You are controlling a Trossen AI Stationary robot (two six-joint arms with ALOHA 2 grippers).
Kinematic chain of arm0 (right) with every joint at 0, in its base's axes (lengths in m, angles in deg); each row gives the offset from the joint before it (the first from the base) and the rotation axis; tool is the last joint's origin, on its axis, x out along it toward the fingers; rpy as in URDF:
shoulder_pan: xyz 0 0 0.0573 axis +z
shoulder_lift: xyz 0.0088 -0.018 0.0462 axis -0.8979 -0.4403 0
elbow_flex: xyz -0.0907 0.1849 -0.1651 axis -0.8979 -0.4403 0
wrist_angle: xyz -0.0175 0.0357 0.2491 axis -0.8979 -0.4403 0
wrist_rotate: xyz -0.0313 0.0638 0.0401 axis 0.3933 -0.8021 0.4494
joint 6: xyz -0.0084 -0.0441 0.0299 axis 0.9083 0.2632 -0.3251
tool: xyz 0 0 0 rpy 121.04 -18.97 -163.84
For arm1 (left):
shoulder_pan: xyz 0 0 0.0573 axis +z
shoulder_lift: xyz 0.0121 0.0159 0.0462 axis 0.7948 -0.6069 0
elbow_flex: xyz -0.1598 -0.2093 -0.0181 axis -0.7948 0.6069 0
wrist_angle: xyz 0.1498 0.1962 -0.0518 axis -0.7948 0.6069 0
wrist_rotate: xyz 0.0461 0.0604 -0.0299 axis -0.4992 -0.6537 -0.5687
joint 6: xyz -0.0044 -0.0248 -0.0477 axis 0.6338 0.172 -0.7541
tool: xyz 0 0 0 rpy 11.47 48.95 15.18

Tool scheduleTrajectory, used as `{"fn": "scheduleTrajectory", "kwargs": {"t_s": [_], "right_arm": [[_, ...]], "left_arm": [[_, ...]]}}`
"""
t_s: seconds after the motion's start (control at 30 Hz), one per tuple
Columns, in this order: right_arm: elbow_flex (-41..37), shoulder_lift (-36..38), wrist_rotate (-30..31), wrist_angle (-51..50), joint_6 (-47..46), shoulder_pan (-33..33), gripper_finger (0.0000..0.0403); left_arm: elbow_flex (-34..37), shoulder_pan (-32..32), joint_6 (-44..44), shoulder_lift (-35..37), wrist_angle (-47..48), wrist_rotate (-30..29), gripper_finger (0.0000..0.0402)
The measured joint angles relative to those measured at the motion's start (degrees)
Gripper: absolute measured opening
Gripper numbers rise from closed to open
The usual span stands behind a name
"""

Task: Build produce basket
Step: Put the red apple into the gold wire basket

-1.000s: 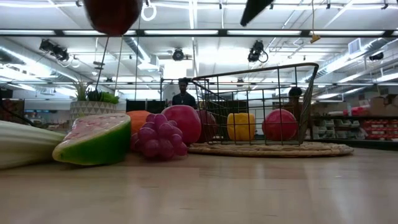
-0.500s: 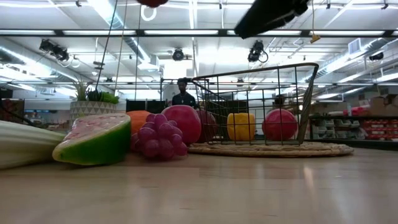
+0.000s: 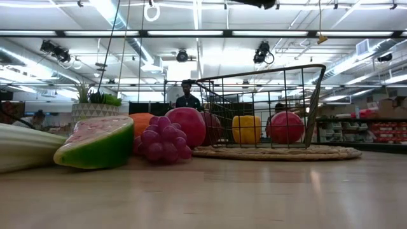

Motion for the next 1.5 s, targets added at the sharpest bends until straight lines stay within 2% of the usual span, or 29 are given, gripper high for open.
{"fn": "scheduleTrajectory", "kwargs": {"t_s": [0.27, 0.5, 0.67, 0.8, 1.17, 1.5], "right_arm": [[0.0, -0.2, -1.1, 6.4, 3.9, -1.7, 0.0399], [0.0, -0.2, -8.6, 7.9, 2.3, -4.4, 0.0400], [0.0, -0.3, -11.1, 9.5, 2.1, -5.5, 0.0400], [0.0, -0.3, -15.4, 10.2, 1.5, -6.3, 0.0400], [-0.1, -0.3, -17.0, 10.9, 2.9, -6.4, 0.0391], [-0.1, -0.3, -23.6, 12.6, 3.0, -7.1, 0.0385]], "left_arm": [[0.0, -0.1, 1.7, 0.0, -2.6, 0.0, 0.0002], [0.0, 0.3, 1.8, -0.4, -3.7, 0.0, 0.0002], [0.0, 0.8, 3.2, -1.4, -5.5, -0.1, 0.0002], [0.0, 1.5, 5.0, -2.7, -7.5, -0.1, 0.0002], [0.0, 2.1, 9.7, -4.4, -11.9, 0.2, 0.0002], [0.0, 2.5, 11.8, -4.4, -14.4, 0.7, 0.0002]]}}
